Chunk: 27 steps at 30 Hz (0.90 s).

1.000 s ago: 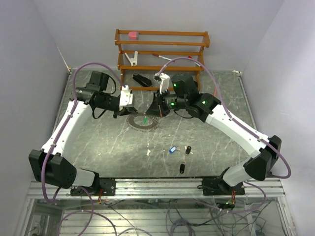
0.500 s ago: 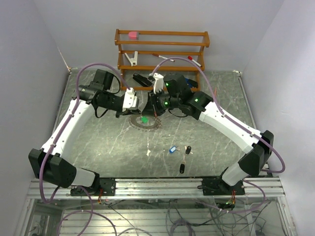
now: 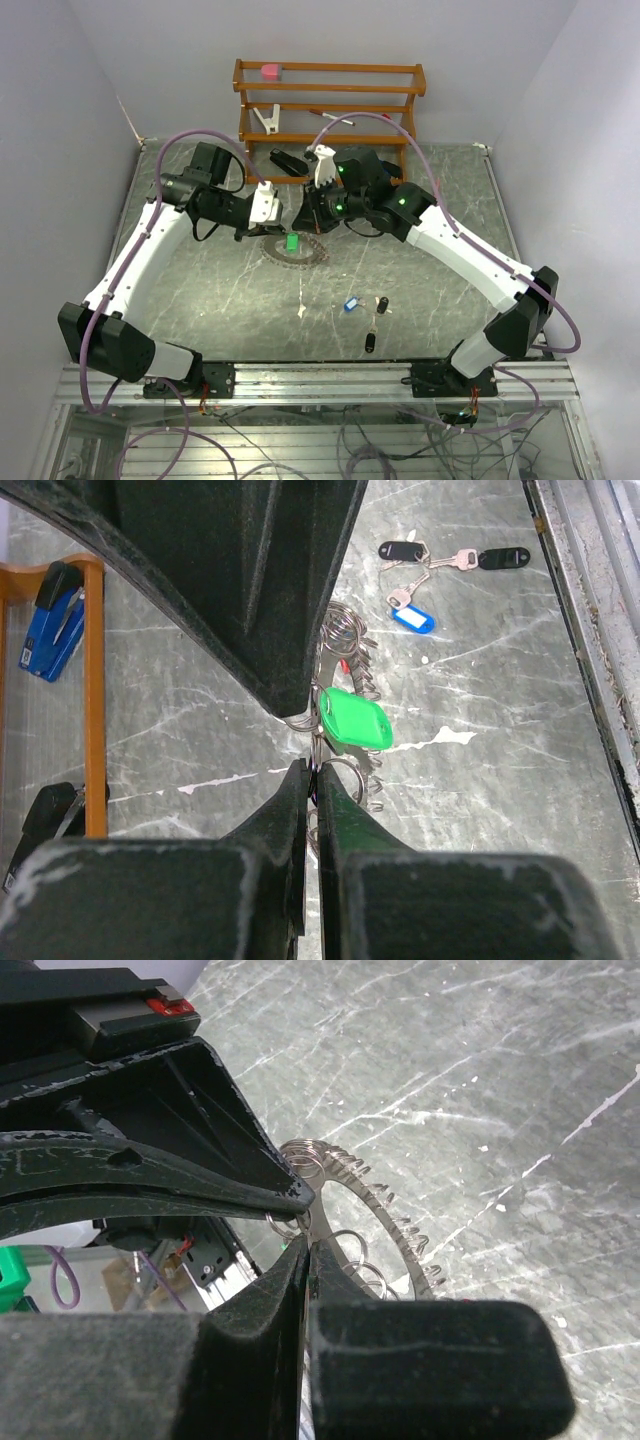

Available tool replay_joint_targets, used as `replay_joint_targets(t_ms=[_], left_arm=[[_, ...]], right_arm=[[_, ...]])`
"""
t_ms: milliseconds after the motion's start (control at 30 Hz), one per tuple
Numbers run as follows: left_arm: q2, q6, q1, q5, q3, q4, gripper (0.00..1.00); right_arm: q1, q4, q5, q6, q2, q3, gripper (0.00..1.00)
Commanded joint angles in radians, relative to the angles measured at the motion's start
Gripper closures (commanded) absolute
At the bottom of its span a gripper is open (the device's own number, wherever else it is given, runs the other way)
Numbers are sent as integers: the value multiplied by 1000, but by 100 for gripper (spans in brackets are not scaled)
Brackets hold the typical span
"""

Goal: Put the keys on the keyring

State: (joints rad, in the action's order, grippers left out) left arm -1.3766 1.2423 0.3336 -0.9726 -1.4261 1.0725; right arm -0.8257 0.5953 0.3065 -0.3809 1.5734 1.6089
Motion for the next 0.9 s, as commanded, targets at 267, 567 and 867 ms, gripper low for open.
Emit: replay_joint_targets(t_ms=[267,567,867], left_arm=[[-4,45,10,-86,-62,35,93],[-5,63,16,-69,-62,43,93],[-8,64,21,-50,-64,30,93]], right_arm=[[-1,54,-11,3,-2,41,100],[0,44,15,-4,26,71,100],[0,19,52,-24,22,56,100]])
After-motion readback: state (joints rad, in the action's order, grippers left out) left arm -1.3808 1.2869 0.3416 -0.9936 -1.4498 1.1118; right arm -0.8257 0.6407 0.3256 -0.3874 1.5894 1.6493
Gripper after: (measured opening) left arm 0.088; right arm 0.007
